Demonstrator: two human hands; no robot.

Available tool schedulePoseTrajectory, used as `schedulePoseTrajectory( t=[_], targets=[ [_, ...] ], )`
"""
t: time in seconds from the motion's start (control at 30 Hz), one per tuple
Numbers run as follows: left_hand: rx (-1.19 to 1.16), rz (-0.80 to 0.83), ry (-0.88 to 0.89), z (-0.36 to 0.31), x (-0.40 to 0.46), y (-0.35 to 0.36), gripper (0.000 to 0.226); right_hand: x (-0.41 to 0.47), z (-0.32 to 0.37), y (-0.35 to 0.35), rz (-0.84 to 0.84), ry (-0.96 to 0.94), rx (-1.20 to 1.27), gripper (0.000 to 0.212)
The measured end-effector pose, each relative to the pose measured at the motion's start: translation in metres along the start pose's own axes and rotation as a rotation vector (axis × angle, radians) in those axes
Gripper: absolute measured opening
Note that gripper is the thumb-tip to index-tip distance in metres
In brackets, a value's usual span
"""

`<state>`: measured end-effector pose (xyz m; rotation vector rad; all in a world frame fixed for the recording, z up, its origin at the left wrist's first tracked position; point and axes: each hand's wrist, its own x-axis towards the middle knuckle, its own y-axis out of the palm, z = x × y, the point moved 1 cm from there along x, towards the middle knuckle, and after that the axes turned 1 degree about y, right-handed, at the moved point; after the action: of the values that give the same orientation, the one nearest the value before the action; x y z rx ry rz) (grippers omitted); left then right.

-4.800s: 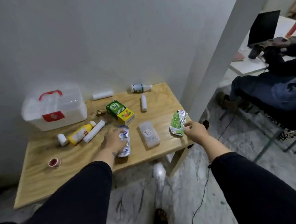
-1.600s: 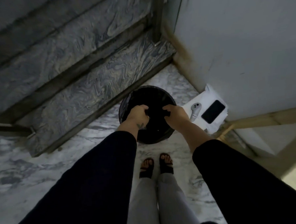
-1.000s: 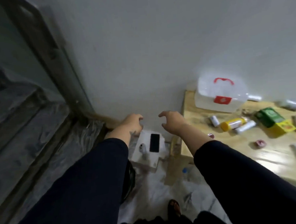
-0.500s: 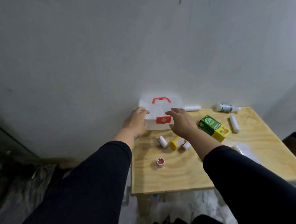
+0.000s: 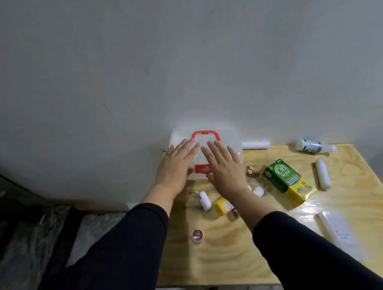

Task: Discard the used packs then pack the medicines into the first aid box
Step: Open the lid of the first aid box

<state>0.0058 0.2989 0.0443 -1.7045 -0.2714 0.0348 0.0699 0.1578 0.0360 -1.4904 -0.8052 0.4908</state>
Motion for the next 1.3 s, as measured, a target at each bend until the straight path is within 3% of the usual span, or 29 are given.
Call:
schedulePoseTrajectory(
  t=[0.33,0.53,0.93,1.03,1.17,1.3],
  targets=[
    [-0.014,-0.01,0.019,0.002,0.002,0.0,0.073,-0.005,-0.002,-0.001,-0.064,-0.045,0.009,0.074],
    [-0.015,0.003,0.039,0.002,0.0,-0.008,0.071,-0.012,-0.004,-0.009,-0.15,-0.114,0.081,0.042],
    [0.027,0.048,0.085,0.0,-0.002,-0.038,0.072,-0.007,-0.003,-0.036,-0.185,-0.105,0.175,0.031],
    [0.003,0.028,0.104,0.003,0.003,-0.055,0.066,-0.006,-0.01,-0.049,-0.226,-0.054,0.191,0.037],
    [-0.01,-0.032,0.092,0.001,0.014,-0.075,0.062,-0.009,-0.025,-0.057,-0.121,0.086,0.175,0.065],
    [0.035,-0.065,0.071,-0.001,0.029,-0.082,0.058,-0.018,-0.034,-0.051,-0.133,0.304,0.208,0.07]
  ],
)
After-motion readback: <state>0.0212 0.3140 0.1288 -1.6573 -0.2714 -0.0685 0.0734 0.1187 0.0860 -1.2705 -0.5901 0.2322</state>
